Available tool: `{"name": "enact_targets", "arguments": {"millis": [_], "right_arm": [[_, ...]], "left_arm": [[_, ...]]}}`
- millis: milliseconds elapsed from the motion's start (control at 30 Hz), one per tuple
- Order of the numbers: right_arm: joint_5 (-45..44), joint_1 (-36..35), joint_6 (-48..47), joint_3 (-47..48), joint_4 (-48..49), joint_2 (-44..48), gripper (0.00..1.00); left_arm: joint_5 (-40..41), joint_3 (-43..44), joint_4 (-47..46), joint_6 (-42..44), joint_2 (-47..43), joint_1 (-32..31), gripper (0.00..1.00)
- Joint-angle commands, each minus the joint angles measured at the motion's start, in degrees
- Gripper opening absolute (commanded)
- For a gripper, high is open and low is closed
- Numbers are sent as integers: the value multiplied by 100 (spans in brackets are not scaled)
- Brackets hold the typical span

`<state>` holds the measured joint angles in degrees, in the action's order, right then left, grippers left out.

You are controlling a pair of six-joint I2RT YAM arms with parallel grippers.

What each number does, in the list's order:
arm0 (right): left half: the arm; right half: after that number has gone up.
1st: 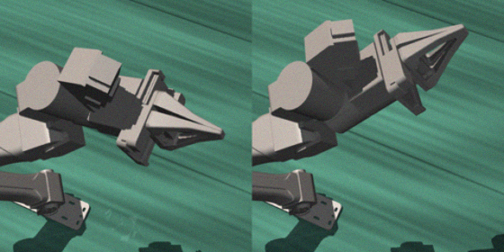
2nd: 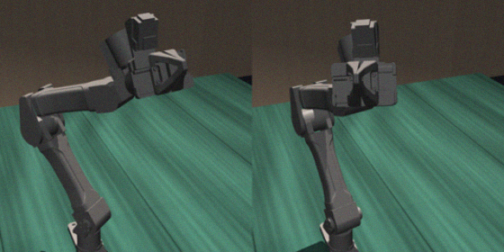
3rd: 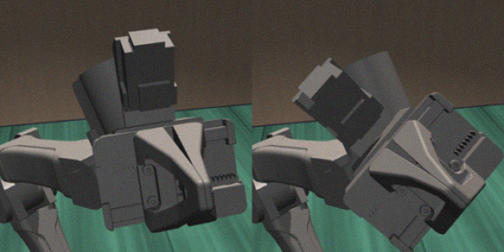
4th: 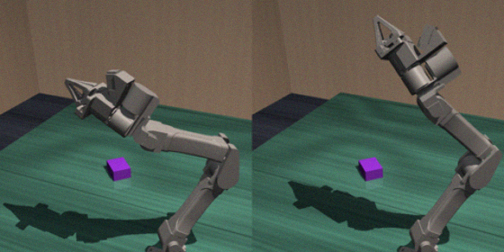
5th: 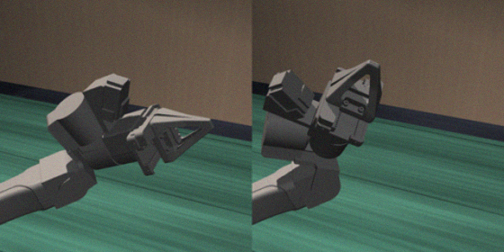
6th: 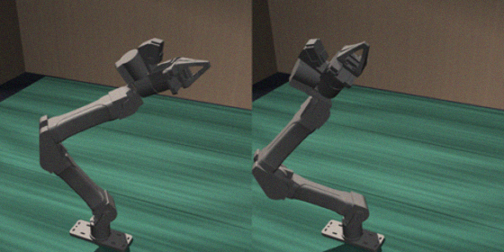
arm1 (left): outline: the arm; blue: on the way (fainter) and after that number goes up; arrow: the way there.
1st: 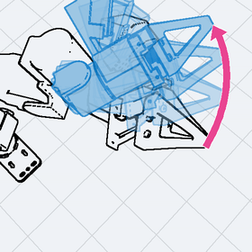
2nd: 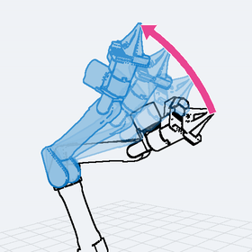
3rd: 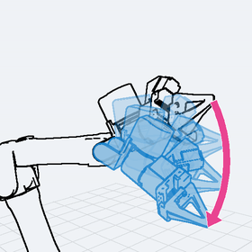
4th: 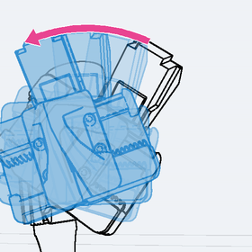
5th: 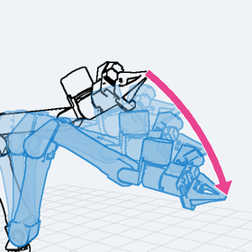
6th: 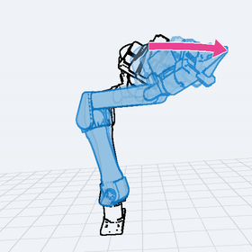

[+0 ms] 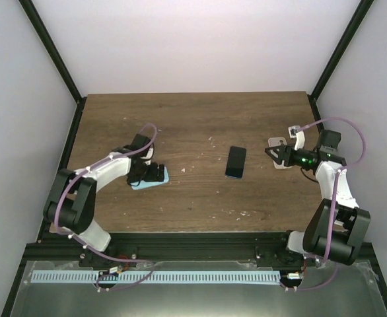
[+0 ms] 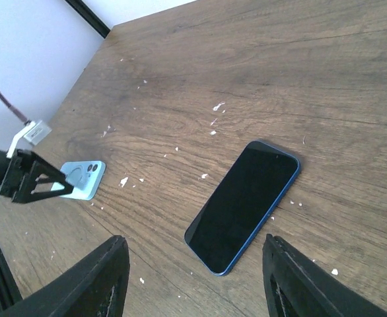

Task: Take the phone out of the phone case
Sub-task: Pick up the phone at the center of the board.

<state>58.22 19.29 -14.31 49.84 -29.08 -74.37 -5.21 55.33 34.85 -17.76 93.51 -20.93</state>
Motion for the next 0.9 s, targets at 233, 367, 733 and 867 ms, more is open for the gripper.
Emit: {"name": "enact_targets", "arguments": {"millis": [233,367,733,867], "right_arm": [[151,-30,-113,283,-188,-149,56],[172,-35,-132,297,-205,-172,56],[104,-37,-129,326,-237,-236,56],[84,-39,-134,307,-226,-205,56]], "left_arm": [[319,-864,139,38,-1526,-326,100],[676,-377,21,-34,-996,26,100],[-19,465,-190,44,665,106,100],[-372,-14,-179,-66,351,98,100]]}}
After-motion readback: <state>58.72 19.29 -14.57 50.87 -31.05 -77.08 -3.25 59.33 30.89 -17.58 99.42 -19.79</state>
